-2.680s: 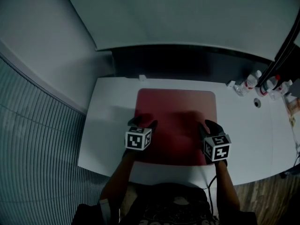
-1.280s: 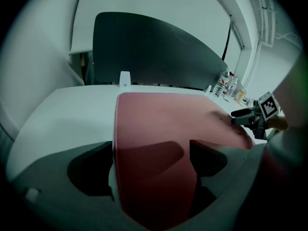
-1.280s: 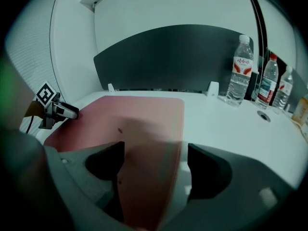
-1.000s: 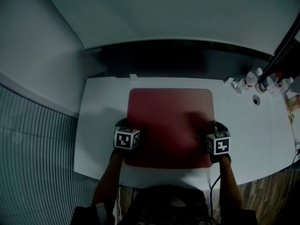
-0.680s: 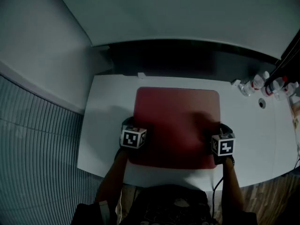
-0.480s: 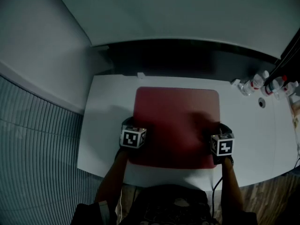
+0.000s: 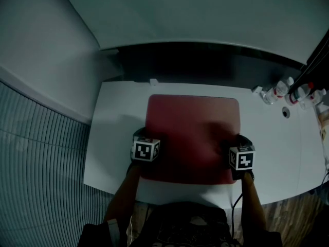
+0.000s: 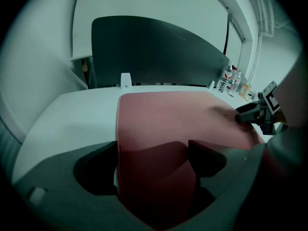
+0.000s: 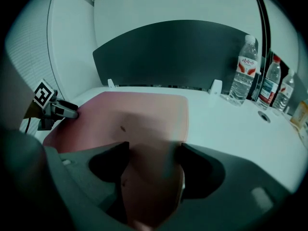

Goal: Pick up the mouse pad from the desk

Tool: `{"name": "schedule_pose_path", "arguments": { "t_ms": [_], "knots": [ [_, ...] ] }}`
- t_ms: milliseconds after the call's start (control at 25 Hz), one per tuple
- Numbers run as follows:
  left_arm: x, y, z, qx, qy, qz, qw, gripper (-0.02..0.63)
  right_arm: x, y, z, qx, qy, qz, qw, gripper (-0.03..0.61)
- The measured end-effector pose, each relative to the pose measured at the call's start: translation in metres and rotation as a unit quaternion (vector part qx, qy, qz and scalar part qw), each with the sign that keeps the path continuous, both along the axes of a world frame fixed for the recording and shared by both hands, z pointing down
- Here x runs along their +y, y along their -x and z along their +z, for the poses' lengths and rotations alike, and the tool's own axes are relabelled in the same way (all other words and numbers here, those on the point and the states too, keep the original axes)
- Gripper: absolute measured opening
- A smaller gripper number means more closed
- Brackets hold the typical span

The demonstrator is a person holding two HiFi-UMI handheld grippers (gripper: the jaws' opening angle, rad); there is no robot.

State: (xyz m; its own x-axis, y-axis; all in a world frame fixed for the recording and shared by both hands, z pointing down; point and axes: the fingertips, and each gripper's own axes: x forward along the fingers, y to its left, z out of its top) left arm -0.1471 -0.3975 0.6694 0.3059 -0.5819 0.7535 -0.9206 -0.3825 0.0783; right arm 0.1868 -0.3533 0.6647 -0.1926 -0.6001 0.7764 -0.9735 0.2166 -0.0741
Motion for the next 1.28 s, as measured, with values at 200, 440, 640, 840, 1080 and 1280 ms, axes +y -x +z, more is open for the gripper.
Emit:
{"name": "schedule_pose_path", "arguments": {
  "t_ms": [200,440,640,840,1080,1280],
  "knots": [
    [0.002,0.001,-0.004,-0.003,0.000,-0.015,0.9999,0.411,-0.001,0.004,-0.002,-0.005,-0.007,-0.008,1.000,0.324],
    [0.002,0.000,-0.004,0.000,-0.003,-0.012,0.9999,0.385,0.000,0.006,-0.002,-0.006,-0.009,-0.008,1.000,0.302],
    [0.004,-0.001,-0.004,-0.002,0.002,-0.013,0.9999,0.352,0.000,0.007,-0.004,-0.009,-0.013,-0.006,1.000,0.279],
    [0.006,-0.004,-0.004,-0.004,0.003,-0.010,0.9999,0.312,0.000,0.009,-0.006,-0.013,-0.016,-0.002,1.000,0.251],
    [0.007,-0.013,-0.006,0.005,0.002,-0.005,1.0000,0.254,0.003,0.012,-0.004,-0.018,-0.013,-0.007,1.000,0.213],
    [0.012,-0.019,-0.004,0.011,0.012,0.003,0.9999,0.200,0.005,0.024,-0.005,-0.018,-0.009,-0.030,0.999,0.129]
  ]
}}
